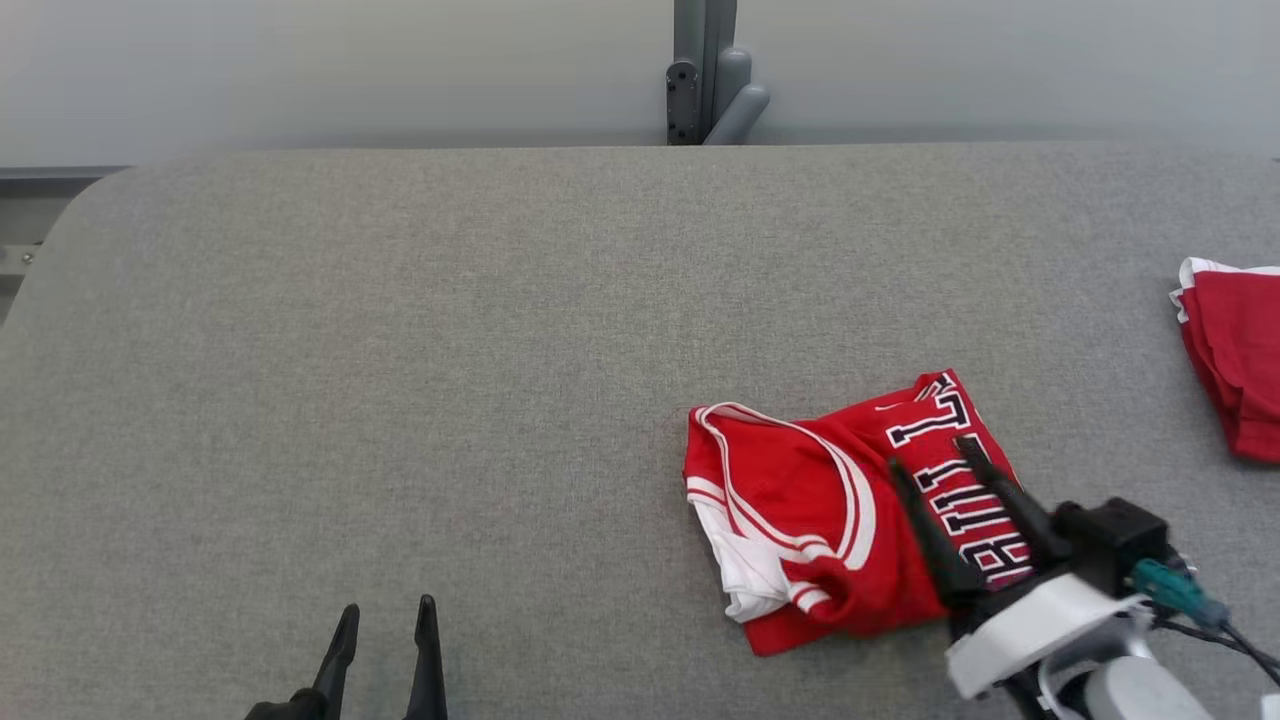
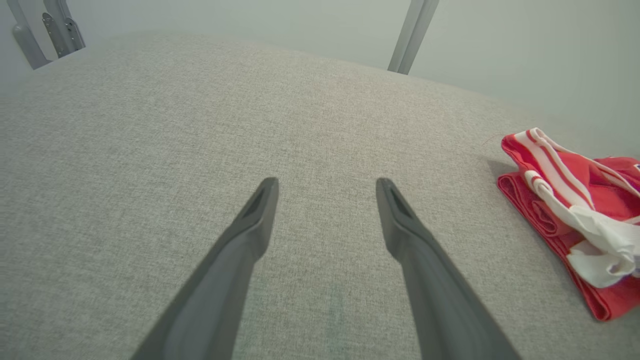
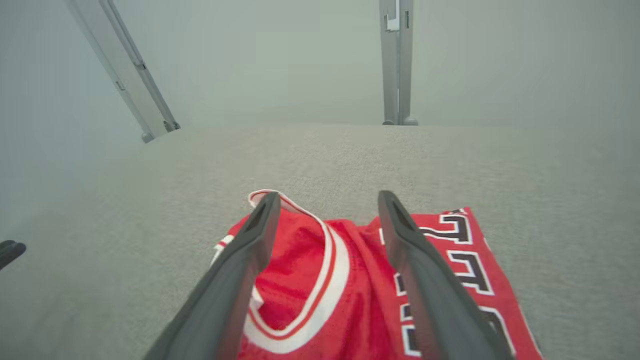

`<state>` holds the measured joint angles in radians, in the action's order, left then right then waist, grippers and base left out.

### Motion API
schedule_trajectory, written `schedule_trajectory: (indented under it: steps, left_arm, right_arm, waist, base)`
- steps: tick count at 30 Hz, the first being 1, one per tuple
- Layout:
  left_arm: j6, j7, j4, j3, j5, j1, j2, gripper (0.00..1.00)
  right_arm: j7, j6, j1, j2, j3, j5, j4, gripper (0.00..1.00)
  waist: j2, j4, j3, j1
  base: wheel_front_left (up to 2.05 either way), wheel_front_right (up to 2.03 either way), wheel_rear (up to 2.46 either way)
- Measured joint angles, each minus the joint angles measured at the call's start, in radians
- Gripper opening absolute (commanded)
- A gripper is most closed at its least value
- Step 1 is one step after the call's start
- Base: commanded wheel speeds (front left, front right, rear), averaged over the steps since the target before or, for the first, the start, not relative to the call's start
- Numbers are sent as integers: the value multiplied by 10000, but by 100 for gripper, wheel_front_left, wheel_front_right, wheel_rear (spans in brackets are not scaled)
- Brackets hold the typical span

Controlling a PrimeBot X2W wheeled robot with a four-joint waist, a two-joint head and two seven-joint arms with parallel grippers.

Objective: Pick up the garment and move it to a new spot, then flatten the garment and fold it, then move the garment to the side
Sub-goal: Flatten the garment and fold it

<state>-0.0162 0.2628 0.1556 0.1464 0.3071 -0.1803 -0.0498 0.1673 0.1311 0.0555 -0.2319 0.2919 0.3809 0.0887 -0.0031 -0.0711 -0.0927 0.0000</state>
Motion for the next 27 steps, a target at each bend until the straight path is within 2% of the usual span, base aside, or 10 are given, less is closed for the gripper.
schedule_trajectory:
  steps: [5, 10, 16, 17, 19, 20, 27]
  left_arm:
    - [-2, 0, 29, 65, 2, -49, 0, 100]
    - [-71, 0, 127, 153, -13, -42, 4, 100]
    - [-73, 0, 132, 167, -6, -49, 4, 100]
    - [-71, 0, 130, 169, 2, -49, 2, 100]
    - [-69, 0, 121, 184, 4, -49, 2, 100]
    - [-69, 0, 111, 180, 15, -48, 2, 100]
    - [-54, 0, 2, 313, 29, 351, 2, 100]
  right_arm:
    - [803, 0, -612, 123, -2157, -1141, 594, 100]
    - [943, -2, -1017, 571, -3919, -2357, 1106, 100]
    - [943, 0, -1483, 1139, -4723, -3106, 1321, 100]
    - [943, 0, -1461, 1206, -4660, -3112, 1388, 89]
    - [943, 0, -1316, 1312, -4405, -3110, 1503, 8]
    - [943, 0, -1155, 1315, -4251, -3108, 1567, 0]
    - [947, 0, 716, 1260, -2638, -3262, 2429, 0]
  waist:
    - [0, 37, 286, 0]
    - [0, -22, 566, 0]
    - [0, -145, 812, 0]
    - [0, -154, 824, 0]
    - [0, -161, 802, 0]
    - [0, -162, 768, 0]
    - [0, -205, 227, 0]
  base:
    - [0, 0, 0]
    - [0, 0, 0]
    - [0, 0, 0]
    - [0, 0, 0]
    - [0, 0, 0]
    - [0, 0, 0]
    - [0, 0, 0]
